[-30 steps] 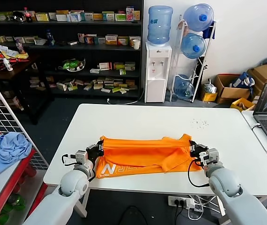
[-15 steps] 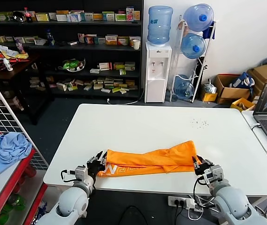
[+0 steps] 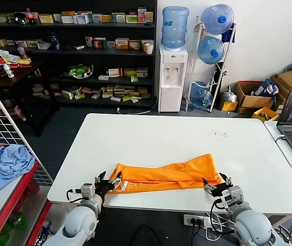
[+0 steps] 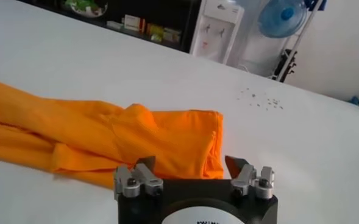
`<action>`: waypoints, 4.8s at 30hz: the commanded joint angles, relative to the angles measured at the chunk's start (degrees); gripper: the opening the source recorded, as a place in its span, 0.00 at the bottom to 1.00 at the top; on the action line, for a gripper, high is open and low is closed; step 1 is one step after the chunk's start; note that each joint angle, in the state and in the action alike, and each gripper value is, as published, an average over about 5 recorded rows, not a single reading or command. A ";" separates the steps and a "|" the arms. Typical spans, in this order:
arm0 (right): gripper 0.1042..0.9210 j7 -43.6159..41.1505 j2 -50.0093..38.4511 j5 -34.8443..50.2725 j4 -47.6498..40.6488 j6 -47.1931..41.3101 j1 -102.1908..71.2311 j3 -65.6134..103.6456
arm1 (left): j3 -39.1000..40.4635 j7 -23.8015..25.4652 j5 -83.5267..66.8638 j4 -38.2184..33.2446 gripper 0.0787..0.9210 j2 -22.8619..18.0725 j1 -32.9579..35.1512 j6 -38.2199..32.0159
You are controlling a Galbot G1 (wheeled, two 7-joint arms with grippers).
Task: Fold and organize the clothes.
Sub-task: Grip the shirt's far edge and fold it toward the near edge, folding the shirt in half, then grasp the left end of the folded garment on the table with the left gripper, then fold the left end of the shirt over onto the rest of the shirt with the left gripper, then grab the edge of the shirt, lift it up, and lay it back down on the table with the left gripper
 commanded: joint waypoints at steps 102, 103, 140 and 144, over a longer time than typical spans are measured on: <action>0.88 2.64 7.33 -8.12 -7.00 9.97 6.17 -0.97 | 13.19 -10.91 -5.93 -1.51 0.54 -11.64 -10.03 -8.33; 0.88 2.61 7.23 -8.11 -6.88 9.95 6.17 -1.05 | 12.21 -10.64 -5.84 -1.97 0.58 -9.81 -9.61 -8.26; 0.88 -0.37 4.87 -6.32 -7.08 11.32 4.73 0.50 | 0.65 11.04 -13.06 5.88 0.88 4.97 -10.71 10.52; 0.88 -0.23 4.70 -6.20 -6.81 11.11 4.98 0.35 | 1.13 11.17 -12.34 6.68 0.88 4.34 -11.06 10.52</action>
